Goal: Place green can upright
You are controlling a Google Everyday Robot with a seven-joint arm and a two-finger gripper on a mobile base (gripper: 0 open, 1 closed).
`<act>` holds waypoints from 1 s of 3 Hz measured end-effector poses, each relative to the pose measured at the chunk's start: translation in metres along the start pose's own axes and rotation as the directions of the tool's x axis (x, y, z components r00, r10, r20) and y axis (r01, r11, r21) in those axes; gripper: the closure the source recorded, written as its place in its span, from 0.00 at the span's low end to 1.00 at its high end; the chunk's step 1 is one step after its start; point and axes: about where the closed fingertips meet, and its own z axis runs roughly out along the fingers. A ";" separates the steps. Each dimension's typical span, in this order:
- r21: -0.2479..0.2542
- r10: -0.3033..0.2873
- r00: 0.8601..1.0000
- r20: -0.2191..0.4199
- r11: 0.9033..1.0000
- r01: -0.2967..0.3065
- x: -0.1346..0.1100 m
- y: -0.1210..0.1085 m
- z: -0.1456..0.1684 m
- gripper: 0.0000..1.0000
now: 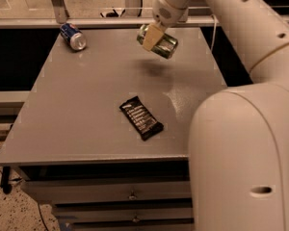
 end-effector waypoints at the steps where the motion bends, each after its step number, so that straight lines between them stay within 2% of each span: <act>1: -0.060 0.013 0.965 0.263 0.998 0.003 0.008 -0.002 -0.035 1.00; 2: -0.132 0.055 0.860 0.507 0.991 0.014 0.017 -0.001 -0.065 1.00; 3: -0.182 0.113 0.717 0.688 0.983 0.019 0.035 -0.003 -0.089 1.00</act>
Offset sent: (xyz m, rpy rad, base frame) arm -0.0532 -0.0839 0.0993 0.9661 -0.2000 0.1808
